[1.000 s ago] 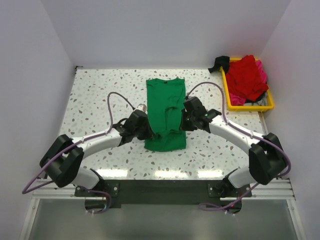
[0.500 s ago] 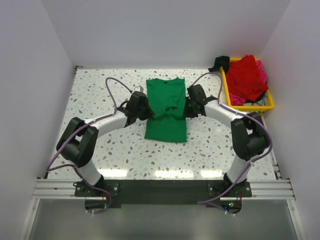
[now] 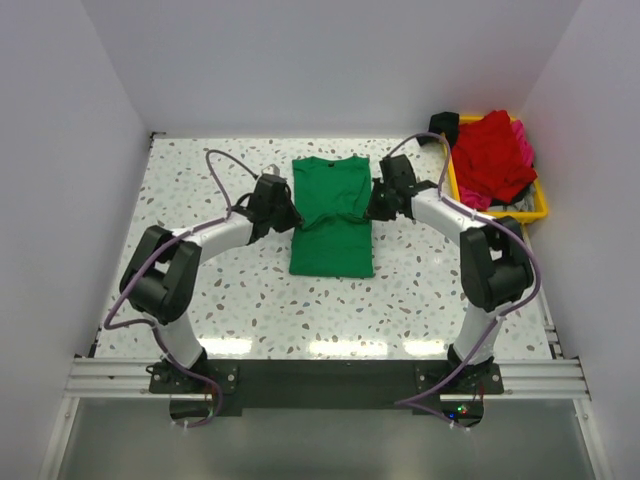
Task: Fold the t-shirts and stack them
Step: Fold the tshirt
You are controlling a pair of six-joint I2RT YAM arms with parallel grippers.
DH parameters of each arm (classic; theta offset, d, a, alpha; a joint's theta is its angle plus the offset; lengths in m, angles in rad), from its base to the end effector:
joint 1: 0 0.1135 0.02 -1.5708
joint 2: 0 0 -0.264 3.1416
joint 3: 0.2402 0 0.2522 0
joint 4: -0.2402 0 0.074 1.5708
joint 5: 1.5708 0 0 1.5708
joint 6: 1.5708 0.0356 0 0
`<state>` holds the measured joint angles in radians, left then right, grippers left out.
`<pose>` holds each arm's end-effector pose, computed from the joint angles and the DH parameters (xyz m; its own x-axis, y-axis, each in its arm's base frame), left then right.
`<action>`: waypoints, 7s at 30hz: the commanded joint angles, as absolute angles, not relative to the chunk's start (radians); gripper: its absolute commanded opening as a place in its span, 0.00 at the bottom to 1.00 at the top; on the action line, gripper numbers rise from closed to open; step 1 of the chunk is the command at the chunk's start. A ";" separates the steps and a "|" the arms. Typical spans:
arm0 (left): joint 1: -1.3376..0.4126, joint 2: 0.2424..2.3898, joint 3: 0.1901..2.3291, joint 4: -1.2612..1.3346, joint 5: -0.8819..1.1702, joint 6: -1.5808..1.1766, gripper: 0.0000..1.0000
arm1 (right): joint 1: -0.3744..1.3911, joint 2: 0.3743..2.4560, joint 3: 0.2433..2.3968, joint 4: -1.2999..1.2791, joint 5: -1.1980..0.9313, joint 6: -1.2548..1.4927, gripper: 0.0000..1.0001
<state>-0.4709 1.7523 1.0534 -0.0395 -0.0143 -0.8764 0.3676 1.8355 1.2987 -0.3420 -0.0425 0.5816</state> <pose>0.3343 -0.1696 0.1877 -0.7252 -0.4930 -0.4806 -0.1767 0.8080 -0.5621 0.3729 0.1452 0.2102 -0.8115 0.2756 -0.5152 0.0736 0.9229 0.3779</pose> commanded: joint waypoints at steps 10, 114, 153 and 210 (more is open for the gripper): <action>-0.416 1.844 1.158 0.045 0.032 -0.809 0.15 | 0.302 1.914 1.405 -0.330 -0.083 0.555 0.18; -0.483 2.118 1.298 0.074 0.089 -0.729 0.20 | 0.397 2.174 1.560 -0.388 -0.038 0.465 0.30; -0.448 1.693 0.756 0.147 -0.061 -0.707 0.22 | 0.494 1.919 1.149 -0.222 -0.169 0.531 0.32; -0.425 1.031 0.354 -0.029 0.245 -0.776 0.48 | 0.581 1.301 0.614 -0.244 -0.331 0.661 0.41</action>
<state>-0.4065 1.0855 0.3809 -0.0700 0.1726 -0.7341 0.5522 1.3460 0.6437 -0.2897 -0.3092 0.5884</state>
